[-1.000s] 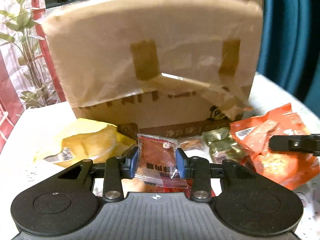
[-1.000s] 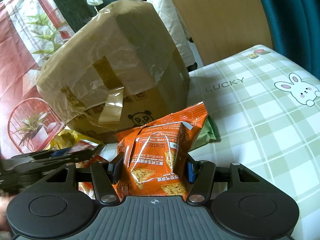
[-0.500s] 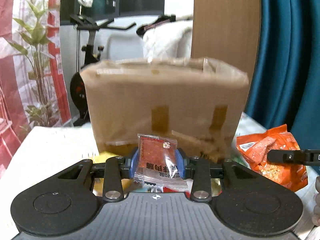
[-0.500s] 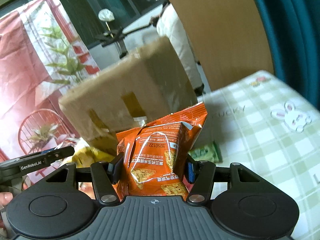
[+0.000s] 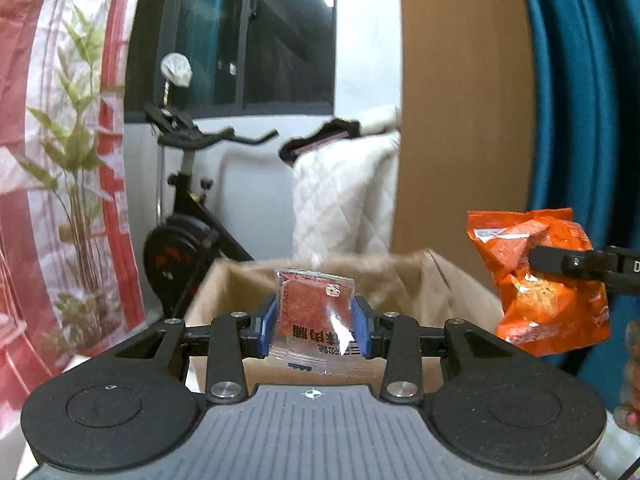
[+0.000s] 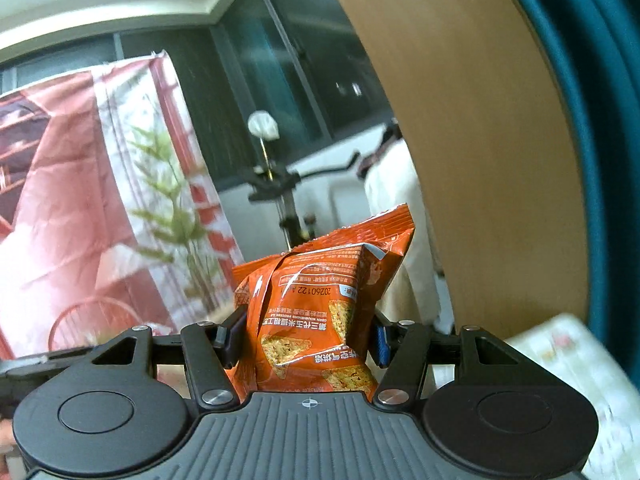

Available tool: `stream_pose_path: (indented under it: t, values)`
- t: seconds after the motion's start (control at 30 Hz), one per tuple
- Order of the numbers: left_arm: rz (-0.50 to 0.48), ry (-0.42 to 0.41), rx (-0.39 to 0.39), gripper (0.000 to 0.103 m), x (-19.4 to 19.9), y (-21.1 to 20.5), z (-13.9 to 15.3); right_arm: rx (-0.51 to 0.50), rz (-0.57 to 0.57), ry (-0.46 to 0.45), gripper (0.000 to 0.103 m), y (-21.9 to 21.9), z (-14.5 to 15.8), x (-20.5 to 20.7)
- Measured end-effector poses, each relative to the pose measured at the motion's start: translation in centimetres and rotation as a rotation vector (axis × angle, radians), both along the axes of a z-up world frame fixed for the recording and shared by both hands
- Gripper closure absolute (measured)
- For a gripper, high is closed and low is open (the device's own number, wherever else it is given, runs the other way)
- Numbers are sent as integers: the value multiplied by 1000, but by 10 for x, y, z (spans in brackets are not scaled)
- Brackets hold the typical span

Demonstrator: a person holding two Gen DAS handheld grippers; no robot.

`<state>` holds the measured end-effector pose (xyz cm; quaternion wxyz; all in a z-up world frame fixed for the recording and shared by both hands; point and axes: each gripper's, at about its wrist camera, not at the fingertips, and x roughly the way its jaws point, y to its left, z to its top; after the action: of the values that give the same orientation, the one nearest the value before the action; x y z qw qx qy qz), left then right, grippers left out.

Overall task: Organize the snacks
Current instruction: 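Lift both packets over the box and open both tools to drop them in, then lower both tools back to the snack pile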

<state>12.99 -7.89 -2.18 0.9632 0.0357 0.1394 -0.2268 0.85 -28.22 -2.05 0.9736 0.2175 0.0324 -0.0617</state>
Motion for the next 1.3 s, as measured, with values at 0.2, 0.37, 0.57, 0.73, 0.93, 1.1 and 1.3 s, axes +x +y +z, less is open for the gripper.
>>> stream_pose_path:
  t: [0.2, 0.37, 0.57, 0.73, 0.93, 1.1, 1.3]
  values:
    - [39, 35, 5, 62, 68, -10, 9, -37, -22, 32, 49, -16, 19, 84]
    - [76, 123, 11, 62, 109, -11, -10, -45, -7, 124, 49, -13, 5, 140]
    - [94, 145, 49, 30, 118, -12, -26, -49, -6, 208, 23, 1, -17, 163]
    - [90, 185, 46, 27, 114, -7, -36, -120, 8, 199, 20, 13, -14, 152]
    - [75, 165, 64, 27, 89, 0, -36, -158, 17, 207, 20, 19, -11, 128]
    - [64, 150, 52, 27, 66, 7, -28, -168, 18, 214, 20, 26, -9, 107]
    - [62, 134, 32, 27, 31, 15, -23, -187, 22, 211, 20, 37, -7, 77]
